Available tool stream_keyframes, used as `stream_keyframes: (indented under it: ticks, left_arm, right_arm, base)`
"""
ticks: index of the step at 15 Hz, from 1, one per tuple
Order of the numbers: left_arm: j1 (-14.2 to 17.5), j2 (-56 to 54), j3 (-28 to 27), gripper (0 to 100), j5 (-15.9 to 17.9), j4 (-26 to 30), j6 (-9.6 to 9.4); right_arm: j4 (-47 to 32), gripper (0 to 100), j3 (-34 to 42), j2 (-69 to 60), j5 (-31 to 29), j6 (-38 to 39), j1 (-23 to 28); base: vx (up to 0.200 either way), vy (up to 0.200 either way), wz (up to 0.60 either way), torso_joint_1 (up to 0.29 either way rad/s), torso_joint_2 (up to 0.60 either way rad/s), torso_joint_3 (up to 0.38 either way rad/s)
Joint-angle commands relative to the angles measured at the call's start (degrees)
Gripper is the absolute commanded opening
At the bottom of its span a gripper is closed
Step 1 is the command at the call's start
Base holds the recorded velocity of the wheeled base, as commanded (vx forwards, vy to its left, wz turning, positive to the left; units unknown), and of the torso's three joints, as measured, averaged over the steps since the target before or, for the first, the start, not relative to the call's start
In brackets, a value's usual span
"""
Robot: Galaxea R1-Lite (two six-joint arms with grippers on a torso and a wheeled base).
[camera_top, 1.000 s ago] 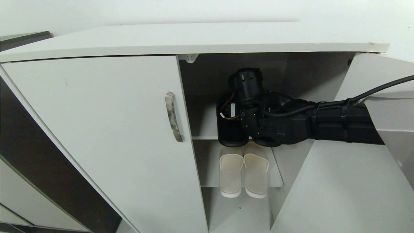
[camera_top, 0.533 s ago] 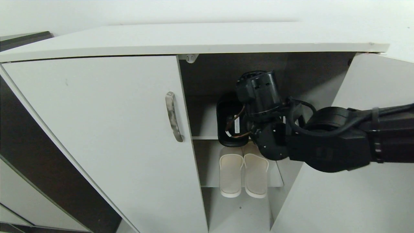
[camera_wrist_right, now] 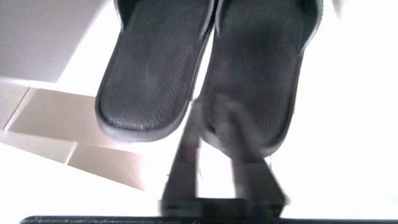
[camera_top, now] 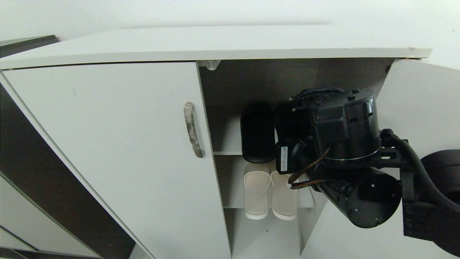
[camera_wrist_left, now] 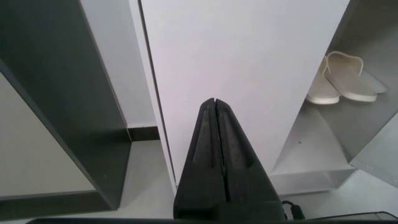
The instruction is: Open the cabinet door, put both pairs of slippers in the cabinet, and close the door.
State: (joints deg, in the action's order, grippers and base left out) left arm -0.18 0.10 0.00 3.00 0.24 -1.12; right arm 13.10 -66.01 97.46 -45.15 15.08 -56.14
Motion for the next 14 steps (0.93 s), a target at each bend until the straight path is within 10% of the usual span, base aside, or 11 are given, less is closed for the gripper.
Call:
stream_keyframes:
  ticks: [1, 14]
  left_arm:
    - [0.0, 0.0, 0.0, 0, 0.0, 0.0, -0.02]
    - [0.0, 0.0, 0.0, 0, 0.0, 0.0, -0.02]
  right_arm:
    - [0.1, 0, 0.7, -0.6, 0.2, 0.1, -0.1]
    - [1.4, 0, 2.4, 0.3, 0.2, 0.1, -0.2]
  base:
    - [0.0, 0.0, 0.0, 0.0, 0.0, 0.0]
    - [-0.046, 0.0, 0.0, 0.001, 0.0, 0.001]
